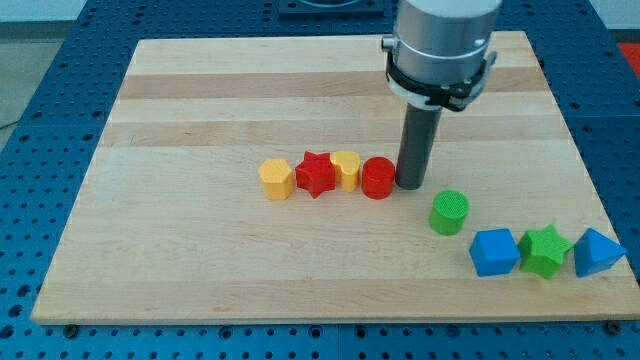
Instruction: Slide the green circle towards the center right
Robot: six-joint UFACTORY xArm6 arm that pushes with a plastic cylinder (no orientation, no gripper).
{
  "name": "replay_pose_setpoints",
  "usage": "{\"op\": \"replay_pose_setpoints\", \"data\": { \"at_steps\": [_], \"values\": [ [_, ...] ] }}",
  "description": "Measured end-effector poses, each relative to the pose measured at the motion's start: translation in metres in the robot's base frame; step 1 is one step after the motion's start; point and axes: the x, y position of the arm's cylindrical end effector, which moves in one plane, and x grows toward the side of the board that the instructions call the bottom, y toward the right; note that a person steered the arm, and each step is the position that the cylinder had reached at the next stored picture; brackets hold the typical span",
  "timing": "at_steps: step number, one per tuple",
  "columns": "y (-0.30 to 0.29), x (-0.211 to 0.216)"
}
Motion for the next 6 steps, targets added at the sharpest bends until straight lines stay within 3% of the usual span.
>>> {"op": "replay_pose_setpoints", "data": {
  "at_steps": [2, 5, 6],
  "values": [
    [-0.029, 0.062],
    [0.044, 0.049],
    [0.042, 0.071]
  ]
}}
